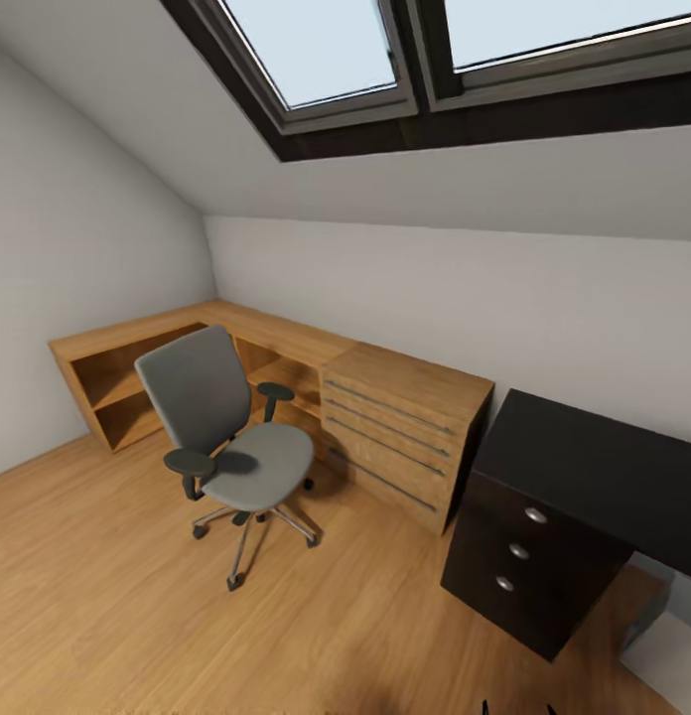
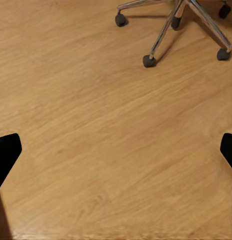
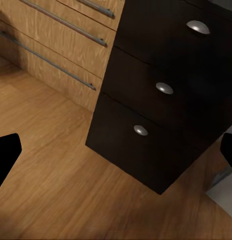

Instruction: In the bedroom, organize the workspace by keeping the computer under the desk, ensuring the monitor is on the desk, placing the keyboard on the desk next to the monitor, placing the mouse on the desk next to the keyboard, moving the folder from the swivel chair onto the desk next to the mouse, stacking the notebook on top of the folder with the pen on top of the notebook, and positioning the swivel chair next to the desk.

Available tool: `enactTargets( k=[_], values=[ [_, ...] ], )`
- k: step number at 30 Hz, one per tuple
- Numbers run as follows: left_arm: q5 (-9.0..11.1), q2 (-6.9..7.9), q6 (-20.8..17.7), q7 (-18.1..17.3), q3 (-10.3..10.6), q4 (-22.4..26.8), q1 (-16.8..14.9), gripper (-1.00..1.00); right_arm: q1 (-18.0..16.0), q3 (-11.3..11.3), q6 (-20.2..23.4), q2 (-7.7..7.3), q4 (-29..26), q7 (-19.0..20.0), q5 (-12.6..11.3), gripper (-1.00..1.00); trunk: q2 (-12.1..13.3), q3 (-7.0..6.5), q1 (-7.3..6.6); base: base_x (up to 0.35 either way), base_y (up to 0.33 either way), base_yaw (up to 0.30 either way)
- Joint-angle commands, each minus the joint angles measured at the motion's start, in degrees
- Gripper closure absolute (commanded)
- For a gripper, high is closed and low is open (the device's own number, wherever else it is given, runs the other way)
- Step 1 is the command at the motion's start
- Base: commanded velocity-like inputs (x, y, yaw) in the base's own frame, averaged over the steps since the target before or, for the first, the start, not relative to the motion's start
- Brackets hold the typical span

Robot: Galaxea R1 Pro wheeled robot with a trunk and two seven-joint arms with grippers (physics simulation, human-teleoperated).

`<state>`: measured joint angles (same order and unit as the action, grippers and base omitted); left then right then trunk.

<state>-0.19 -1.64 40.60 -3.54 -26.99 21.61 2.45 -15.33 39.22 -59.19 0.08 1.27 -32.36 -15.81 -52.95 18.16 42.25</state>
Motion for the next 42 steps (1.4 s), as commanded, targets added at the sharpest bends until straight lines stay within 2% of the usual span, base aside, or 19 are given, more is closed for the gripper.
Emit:
enactTargets(
  k=[1, 5, 11, 23, 31, 37, 42],
  values=[
    [-0.05, -0.27, -0.59, -0.42, -0.35, 0.11, 0.01, -1.00, -0.05, 0.53, -0.21, -0.07, 0.13, -0.10, -0.33, -1.00, -0.05, 0.13, 0.01, 0.000, 0.000, 0.193],
    [-0.46, -0.87, -2.48, -0.57, -0.04, -0.93, 0.01, -1.00, -0.05, 0.64, -0.28, 0.24, 0.13, -0.26, -0.36, -1.00, -0.05, 0.31, 0.01, 0.000, 0.000, 0.228],
    [-0.51, -0.91, -2.65, -0.52, 0.07, -2.38, 0.01, -1.00, -0.05, 0.59, -0.52, 1.20, 0.07, -1.04, -0.36, -1.00, -0.05, 0.37, 0.01, 0.000, 0.000, 0.262],
    [-0.58, -0.75, -2.30, -0.36, 0.09, -4.22, 0.01, -1.00, -0.05, 0.46, -0.57, 1.49, -0.15, -4.54, -0.36, -1.00, -0.05, 0.39, 0.01, 0.075, 0.043, 0.283],
    [-1.51, -0.74, -2.45, -0.33, 0.27, -4.35, 0.01, -1.00, -0.05, 0.39, -0.59, 1.51, -0.87, -7.88, -1.35, -1.00, -0.05, 0.34, 0.01, 0.089, 0.017, 0.287],
    [-3.69, -0.80, -2.60, -0.33, 0.41, -4.41, 0.01, -1.00, -0.05, 0.34, -0.65, 1.57, -1.40, -9.18, -1.57, -1.00, -0.05, 0.05, 0.01, 0.005, 0.001, 0.250],
    [-4.62, -0.76, -2.84, -0.33, 0.39, -4.45, 0.01, -1.00, -0.05, 0.34, -0.62, 1.67, -1.47, -9.86, -1.58, -1.00, -0.05, -0.24, 0.01, 0.001, 0.000, 0.236]
  ],
)
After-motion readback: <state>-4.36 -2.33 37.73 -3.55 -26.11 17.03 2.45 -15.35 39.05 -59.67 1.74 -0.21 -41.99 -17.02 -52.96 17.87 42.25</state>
